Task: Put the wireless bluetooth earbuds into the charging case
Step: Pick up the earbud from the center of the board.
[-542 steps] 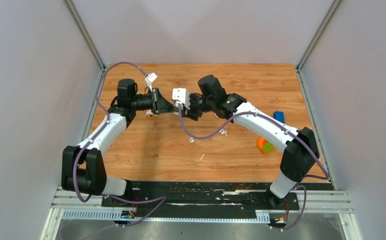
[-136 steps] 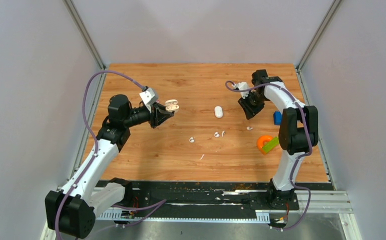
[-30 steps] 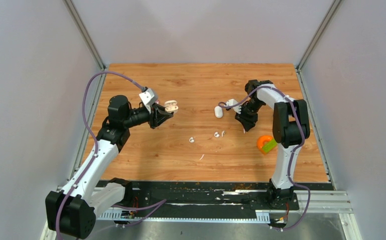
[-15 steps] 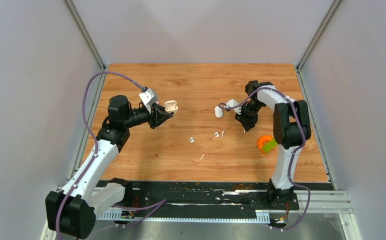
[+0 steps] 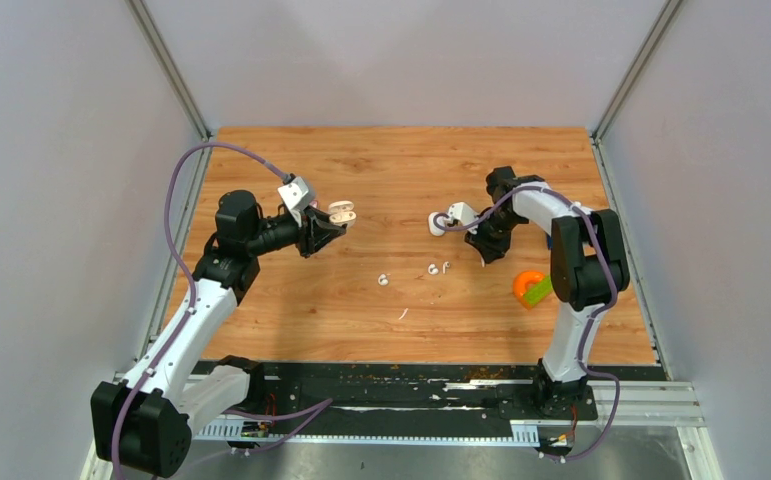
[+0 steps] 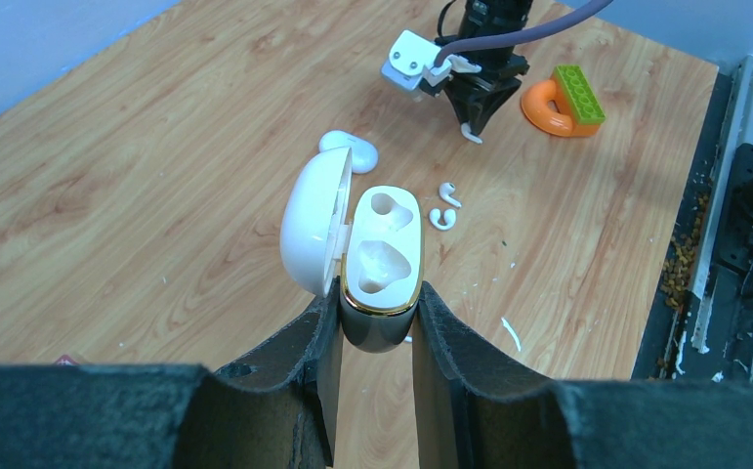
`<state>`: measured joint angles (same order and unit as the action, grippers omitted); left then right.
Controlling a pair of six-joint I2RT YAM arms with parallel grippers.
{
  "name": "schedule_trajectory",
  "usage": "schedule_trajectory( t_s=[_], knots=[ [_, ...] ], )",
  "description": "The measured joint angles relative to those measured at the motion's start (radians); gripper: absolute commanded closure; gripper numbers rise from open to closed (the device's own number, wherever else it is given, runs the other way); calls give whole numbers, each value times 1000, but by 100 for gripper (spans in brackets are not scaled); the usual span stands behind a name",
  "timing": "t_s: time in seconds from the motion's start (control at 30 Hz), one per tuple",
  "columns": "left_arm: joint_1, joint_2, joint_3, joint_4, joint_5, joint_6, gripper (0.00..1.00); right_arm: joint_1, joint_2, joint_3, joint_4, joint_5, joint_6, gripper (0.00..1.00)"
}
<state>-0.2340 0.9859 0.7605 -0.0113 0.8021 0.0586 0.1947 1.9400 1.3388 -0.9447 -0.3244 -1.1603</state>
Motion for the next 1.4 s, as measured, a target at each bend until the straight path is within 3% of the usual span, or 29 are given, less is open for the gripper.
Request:
schedule_trajectory(
  t_s=[0.2, 0.5, 1.0, 1.23, 1.4],
  knots=[
    [0, 0, 0, 0, 0, 0, 100, 14, -5, -7, 23, -6, 19, 93],
    [0, 1, 0, 0, 0, 0, 100, 19, -62, -76, 70, -53, 70, 98],
    [0, 46, 0, 67, 2, -37, 100, 40, -389, -130, 127, -142, 212, 100],
    [-8, 62, 0, 123, 8, -73, 100, 187, -606, -88, 250, -131, 254, 100],
    [-41, 62, -11, 168, 13, -92, 100, 327, -650, -10, 341, -92, 269, 99]
  ],
)
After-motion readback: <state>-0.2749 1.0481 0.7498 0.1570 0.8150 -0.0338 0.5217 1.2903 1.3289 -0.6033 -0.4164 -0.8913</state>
